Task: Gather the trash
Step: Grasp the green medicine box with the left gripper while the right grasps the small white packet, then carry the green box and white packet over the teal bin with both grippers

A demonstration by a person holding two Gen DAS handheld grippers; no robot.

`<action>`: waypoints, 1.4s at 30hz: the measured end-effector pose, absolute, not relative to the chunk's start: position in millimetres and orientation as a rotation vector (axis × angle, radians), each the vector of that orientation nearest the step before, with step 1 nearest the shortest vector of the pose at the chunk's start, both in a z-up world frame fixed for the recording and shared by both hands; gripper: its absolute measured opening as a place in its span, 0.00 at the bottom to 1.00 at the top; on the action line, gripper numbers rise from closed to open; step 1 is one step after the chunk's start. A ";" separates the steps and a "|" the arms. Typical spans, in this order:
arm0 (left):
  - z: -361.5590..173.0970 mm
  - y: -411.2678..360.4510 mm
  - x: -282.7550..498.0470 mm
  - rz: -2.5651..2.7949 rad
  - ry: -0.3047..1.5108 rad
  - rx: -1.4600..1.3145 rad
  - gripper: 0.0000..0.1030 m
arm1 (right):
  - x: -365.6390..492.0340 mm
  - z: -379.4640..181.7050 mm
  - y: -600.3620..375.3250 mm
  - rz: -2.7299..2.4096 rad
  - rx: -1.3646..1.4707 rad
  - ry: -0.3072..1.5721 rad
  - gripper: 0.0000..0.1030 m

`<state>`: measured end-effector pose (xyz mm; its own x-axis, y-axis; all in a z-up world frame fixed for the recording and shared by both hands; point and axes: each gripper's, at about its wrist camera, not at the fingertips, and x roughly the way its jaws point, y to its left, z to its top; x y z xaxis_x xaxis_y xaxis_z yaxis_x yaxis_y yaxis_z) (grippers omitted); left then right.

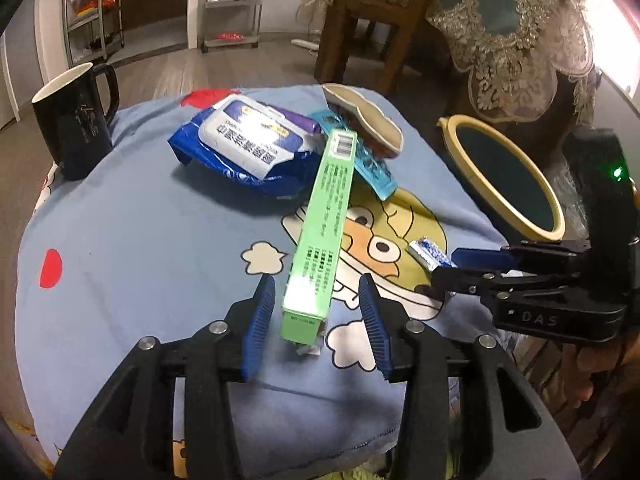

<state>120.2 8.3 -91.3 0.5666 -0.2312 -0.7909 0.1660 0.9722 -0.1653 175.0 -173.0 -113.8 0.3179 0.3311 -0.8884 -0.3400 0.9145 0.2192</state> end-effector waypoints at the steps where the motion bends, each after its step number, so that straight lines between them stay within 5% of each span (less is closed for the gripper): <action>1: -91.2 8.4 120.1 -0.236 0.939 -0.073 0.41 | 175.3 -114.9 -173.7 0.444 -0.010 1.169 0.30; 3: -93.2 7.1 120.8 -0.249 0.948 -0.071 0.22 | 174.6 -114.7 -177.8 0.444 -0.003 1.165 0.30; 5: -92.6 6.3 119.7 -0.253 0.944 -0.062 0.17 | 174.2 -112.0 -183.6 0.446 0.017 1.160 0.30; 26: -39.7 8.7 101.3 -0.192 0.846 -0.107 0.15 | 172.9 -21.7 -283.5 0.402 0.099 0.965 0.30; 42: 9.6 -65.1 131.4 -0.373 0.791 -0.097 0.15 | 181.1 -12.8 -368.7 0.251 0.168 0.926 0.30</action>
<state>131.4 -65.1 9.6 0.6415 -0.3630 -0.6758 0.2911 0.9303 -0.2233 181.1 -368.7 -12.8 0.5748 0.2851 -0.7670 -0.1410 0.9578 0.2503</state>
